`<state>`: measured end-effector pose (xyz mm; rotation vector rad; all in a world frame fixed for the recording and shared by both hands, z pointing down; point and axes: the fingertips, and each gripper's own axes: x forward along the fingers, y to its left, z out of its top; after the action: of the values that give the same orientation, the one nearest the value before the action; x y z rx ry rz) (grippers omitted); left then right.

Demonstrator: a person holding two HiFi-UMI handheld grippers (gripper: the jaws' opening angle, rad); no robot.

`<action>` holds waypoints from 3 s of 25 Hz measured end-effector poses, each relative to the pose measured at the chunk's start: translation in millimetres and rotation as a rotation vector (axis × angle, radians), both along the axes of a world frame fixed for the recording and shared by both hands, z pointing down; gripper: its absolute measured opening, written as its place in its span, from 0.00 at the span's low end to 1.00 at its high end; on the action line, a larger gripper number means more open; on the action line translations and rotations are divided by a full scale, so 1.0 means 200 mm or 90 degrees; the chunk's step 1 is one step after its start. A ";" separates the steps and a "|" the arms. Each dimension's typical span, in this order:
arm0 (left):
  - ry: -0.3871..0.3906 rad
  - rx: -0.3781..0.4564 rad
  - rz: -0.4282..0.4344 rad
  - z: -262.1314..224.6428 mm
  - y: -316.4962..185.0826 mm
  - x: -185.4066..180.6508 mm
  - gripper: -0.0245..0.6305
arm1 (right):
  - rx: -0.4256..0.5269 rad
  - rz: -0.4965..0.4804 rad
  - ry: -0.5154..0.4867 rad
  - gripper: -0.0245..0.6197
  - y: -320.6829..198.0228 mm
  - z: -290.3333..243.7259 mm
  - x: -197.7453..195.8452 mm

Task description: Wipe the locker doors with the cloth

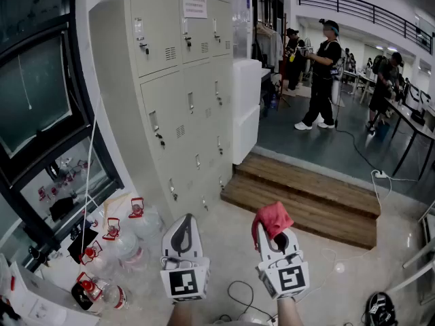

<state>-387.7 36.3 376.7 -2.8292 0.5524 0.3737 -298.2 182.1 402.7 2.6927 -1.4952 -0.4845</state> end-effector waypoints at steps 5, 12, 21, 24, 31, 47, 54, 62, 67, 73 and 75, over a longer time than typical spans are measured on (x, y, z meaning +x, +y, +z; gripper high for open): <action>-0.013 -0.001 -0.004 0.03 -0.01 0.01 0.06 | -0.009 -0.002 -0.003 0.08 -0.01 0.02 0.02; -0.012 -0.027 -0.009 0.05 0.02 0.02 0.06 | -0.007 -0.012 -0.019 0.08 0.03 0.04 0.05; -0.017 -0.026 0.009 0.07 0.09 0.14 0.06 | -0.016 -0.029 -0.011 0.08 0.05 0.10 0.12; -0.019 -0.028 0.007 0.08 0.12 0.20 0.06 | -0.030 -0.024 -0.006 0.08 0.09 0.11 0.18; 0.004 -0.035 0.000 0.05 0.22 0.26 0.06 | -0.023 -0.040 -0.010 0.08 0.14 0.13 0.26; 0.041 0.031 -0.008 -0.05 0.06 0.65 0.06 | -0.007 -0.059 0.006 0.08 0.04 0.14 0.57; 0.035 0.032 -0.001 -0.04 -0.09 0.96 0.06 | -0.013 -0.058 0.008 0.08 -0.14 0.13 0.90; 0.029 0.024 -0.027 -0.18 -0.49 1.38 0.06 | -0.009 -0.091 0.017 0.08 -0.60 -0.11 1.36; 0.047 0.029 -0.078 -0.23 -0.85 1.61 0.06 | 0.003 -0.132 0.053 0.08 -0.96 -0.21 1.63; 0.036 0.029 -0.130 -0.21 -1.19 1.85 0.06 | 0.009 -0.165 0.023 0.08 -1.33 -0.19 1.96; 0.027 0.029 -0.151 -0.19 -1.26 1.86 0.06 | 0.006 -0.184 0.001 0.08 -1.43 -0.18 1.99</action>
<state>-16.6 -215.0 338.1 -2.6776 0.8648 0.3966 100.0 -104.6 367.3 2.4905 -1.8958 -0.5009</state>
